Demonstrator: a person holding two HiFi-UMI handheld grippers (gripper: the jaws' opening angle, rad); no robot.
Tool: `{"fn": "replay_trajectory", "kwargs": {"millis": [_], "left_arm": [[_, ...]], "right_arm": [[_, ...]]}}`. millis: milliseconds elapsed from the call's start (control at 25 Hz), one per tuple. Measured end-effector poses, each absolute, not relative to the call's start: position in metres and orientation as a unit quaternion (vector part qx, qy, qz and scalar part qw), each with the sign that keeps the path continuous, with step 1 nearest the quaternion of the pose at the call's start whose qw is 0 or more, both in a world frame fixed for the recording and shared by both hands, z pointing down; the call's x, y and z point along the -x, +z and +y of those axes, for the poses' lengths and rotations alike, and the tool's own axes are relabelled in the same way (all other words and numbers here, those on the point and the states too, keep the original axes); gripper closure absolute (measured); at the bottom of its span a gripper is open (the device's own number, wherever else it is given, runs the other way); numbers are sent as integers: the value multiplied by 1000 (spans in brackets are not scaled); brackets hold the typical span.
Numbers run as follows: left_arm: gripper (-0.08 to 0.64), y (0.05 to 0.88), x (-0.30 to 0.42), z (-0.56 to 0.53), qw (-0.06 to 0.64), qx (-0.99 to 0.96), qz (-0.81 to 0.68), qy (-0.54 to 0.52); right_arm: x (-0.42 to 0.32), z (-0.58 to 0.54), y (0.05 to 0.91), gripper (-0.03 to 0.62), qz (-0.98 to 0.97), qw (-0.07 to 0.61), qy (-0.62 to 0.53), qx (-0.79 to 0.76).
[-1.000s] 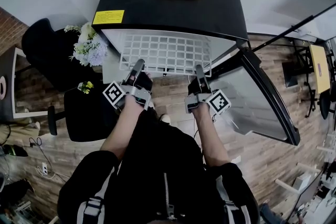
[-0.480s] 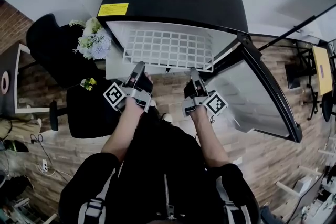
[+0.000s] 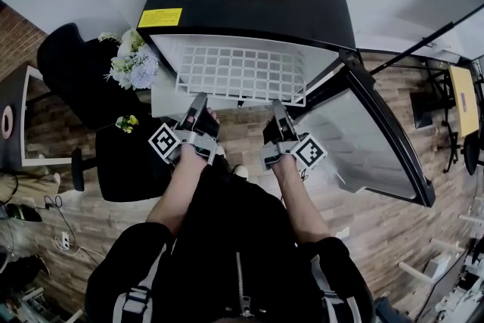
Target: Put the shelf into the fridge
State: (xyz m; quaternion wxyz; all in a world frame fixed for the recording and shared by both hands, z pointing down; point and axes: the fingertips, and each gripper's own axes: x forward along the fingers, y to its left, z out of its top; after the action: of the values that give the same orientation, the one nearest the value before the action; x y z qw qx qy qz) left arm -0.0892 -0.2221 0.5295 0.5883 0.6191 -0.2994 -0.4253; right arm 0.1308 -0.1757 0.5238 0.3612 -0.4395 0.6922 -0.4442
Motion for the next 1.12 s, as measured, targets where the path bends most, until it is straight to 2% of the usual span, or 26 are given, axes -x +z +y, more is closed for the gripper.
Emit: {"fn": "replay_trajectory", "kwargs": {"millis": [1120], "left_arm": [[520,526,81,-266,591,-617,-295,-427]], "right_arm": [[-140,-219,520,549,673,378,-441,459]]}}
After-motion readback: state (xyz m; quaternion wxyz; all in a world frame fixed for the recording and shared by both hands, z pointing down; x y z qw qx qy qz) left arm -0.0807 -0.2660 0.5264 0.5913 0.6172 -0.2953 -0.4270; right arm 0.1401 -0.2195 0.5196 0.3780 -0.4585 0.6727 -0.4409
